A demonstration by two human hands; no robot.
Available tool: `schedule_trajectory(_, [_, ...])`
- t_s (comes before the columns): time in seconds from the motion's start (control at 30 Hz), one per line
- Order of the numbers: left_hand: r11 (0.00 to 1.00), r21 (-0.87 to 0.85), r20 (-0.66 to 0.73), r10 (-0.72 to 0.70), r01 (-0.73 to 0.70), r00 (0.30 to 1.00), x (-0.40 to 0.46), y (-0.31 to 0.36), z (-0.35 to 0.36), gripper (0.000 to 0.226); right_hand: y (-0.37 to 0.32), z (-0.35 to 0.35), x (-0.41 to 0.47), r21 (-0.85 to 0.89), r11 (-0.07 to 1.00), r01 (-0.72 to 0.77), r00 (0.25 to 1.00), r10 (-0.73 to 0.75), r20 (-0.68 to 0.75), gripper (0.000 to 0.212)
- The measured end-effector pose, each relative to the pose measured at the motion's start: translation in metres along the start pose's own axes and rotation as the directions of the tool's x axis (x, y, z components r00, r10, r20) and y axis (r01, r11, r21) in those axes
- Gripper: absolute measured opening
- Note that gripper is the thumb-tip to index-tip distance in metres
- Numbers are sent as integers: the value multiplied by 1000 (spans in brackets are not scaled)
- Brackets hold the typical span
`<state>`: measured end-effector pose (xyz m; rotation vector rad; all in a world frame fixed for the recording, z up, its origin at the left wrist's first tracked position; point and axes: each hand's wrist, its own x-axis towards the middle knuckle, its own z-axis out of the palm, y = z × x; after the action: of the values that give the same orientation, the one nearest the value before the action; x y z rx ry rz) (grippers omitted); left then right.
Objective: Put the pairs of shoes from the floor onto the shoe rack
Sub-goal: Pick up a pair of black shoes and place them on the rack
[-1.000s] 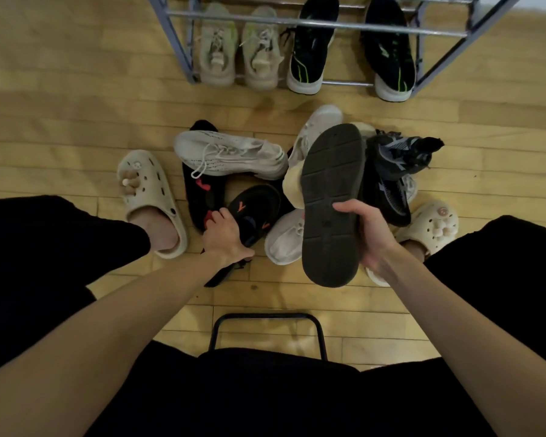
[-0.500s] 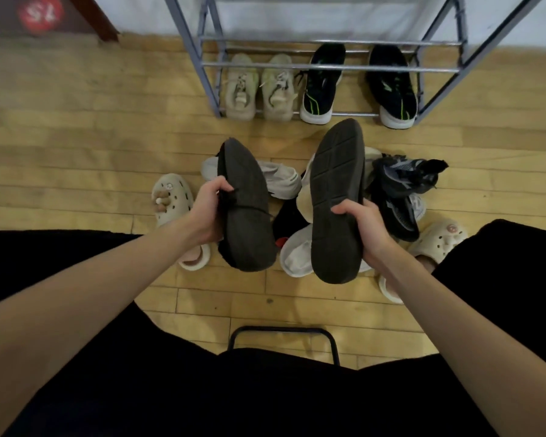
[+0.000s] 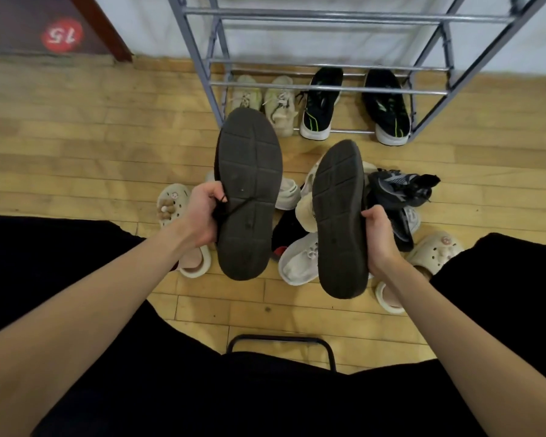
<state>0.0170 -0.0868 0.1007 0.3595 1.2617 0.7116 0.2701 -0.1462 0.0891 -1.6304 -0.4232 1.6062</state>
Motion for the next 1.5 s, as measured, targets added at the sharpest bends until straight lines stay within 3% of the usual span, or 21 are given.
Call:
schedule_trajectory(0.23, [998,39,95,36,-40,995,-5,5,5,27,6,4,-3,-48,998,-49,998,47,-42,39])
schedule_trajectory(0.53, [998,-20,110,65,-63,992,0,8,0,15,5,7,1,88,995,-43,996,50,-79,36])
schedule_trajectory(0.7, [999,-9,92,51,-50,994,7,9,-7,27,3,8,5,122,992,-27,998,33,-49,37])
schedule_trajectory(0.9, [997,-2,-31,82,-82,996,14,12,-6,42,-24,9,21,-147,989,-25,998,16,-65,42])
schedule_trajectory(1.07, [967,248,-132,92,-57,987,41,35,2,24,-53,25,53,-349,932,100,977,-157,-141,37])
schedule_trajectory(1.1, [946,322,-122,89,-46,988,47,42,6,17,-58,28,61,-386,912,138,968,-207,-141,34])
schedule_trajectory(1.17, [896,438,-109,130,-70,986,61,56,13,25,-70,34,80,-457,860,225,947,-303,-103,33])
schedule_trajectory(1.23, [831,505,-61,304,-233,951,73,71,24,29,-81,41,98,-542,781,310,923,-384,-26,39])
schedule_trajectory(1.33, [566,716,17,571,-409,821,98,98,33,59,-97,46,124,-769,566,298,845,-531,-63,43])
schedule_trajectory(1.4, [393,860,9,625,-325,781,114,117,36,75,-111,49,132,-839,460,291,749,-656,-100,41])
schedule_trajectory(1.5, [320,925,-28,593,-204,805,130,131,45,81,-125,64,141,-888,370,273,747,-664,-47,31])
